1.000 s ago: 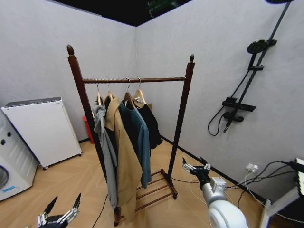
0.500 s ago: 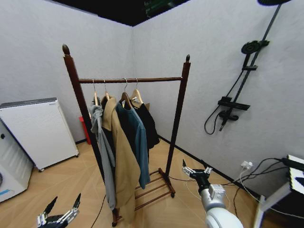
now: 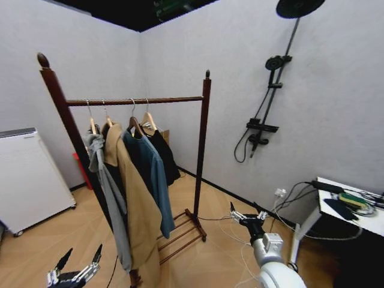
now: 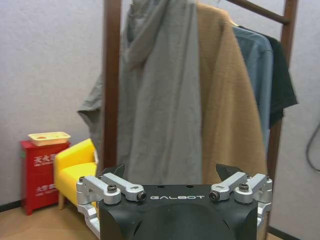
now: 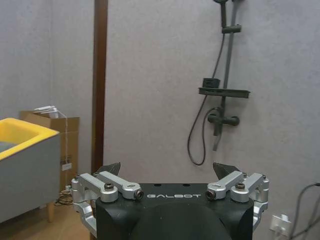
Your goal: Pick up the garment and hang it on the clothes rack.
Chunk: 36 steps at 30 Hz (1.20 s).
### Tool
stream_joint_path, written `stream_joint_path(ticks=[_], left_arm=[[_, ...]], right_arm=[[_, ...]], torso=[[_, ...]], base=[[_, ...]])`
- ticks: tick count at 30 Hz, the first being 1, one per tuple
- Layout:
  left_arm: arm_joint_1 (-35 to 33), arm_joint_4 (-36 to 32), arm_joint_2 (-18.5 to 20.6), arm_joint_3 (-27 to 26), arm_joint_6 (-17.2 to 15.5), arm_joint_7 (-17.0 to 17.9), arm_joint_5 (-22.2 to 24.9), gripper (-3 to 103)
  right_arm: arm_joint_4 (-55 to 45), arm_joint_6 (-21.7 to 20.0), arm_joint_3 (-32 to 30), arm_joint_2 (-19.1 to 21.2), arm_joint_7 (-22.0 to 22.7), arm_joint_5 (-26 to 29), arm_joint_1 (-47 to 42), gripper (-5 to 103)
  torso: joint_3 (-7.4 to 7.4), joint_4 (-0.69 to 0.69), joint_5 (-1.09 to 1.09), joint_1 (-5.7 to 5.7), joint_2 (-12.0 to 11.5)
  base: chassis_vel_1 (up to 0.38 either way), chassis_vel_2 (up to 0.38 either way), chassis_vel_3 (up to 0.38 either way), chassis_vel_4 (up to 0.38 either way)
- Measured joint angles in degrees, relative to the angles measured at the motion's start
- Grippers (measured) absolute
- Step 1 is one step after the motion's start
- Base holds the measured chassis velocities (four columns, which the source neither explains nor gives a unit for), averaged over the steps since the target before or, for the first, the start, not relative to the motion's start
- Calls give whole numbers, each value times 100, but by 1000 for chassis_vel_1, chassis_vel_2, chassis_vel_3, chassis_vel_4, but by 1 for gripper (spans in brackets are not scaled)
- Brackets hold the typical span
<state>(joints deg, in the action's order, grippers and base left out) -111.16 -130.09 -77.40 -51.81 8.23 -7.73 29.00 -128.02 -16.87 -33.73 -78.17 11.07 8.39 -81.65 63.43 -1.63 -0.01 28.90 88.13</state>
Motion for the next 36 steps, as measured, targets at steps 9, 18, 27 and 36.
stream_joint_path(ticks=[9, 18, 27, 36], left_arm=[[0, 0, 0, 0, 0, -1, 0, 100], [0, 0, 0, 0, 0, -2, 0, 100], [0, -1, 0, 0, 0, -2, 0, 100], [0, 0, 0, 0, 0, 0, 0, 100]], right_arm=[[8, 58, -16, 15, -46, 7, -44, 100], [40, 95, -15, 18, -101, 12, -59, 100], [117, 157, -14, 11, -129, 5, -65, 100], [203, 254, -13, -8, -156, -23, -111, 100]], torso=[[0, 0, 1, 0, 0], [0, 0, 1, 0, 0], [0, 0, 1, 0, 0], [0, 0, 0, 0, 1]], base=[[-32, -221, -206, -18], [-1, -239, -240, -18], [-17, -239, -233, -9], [0, -250, -250, -1]])
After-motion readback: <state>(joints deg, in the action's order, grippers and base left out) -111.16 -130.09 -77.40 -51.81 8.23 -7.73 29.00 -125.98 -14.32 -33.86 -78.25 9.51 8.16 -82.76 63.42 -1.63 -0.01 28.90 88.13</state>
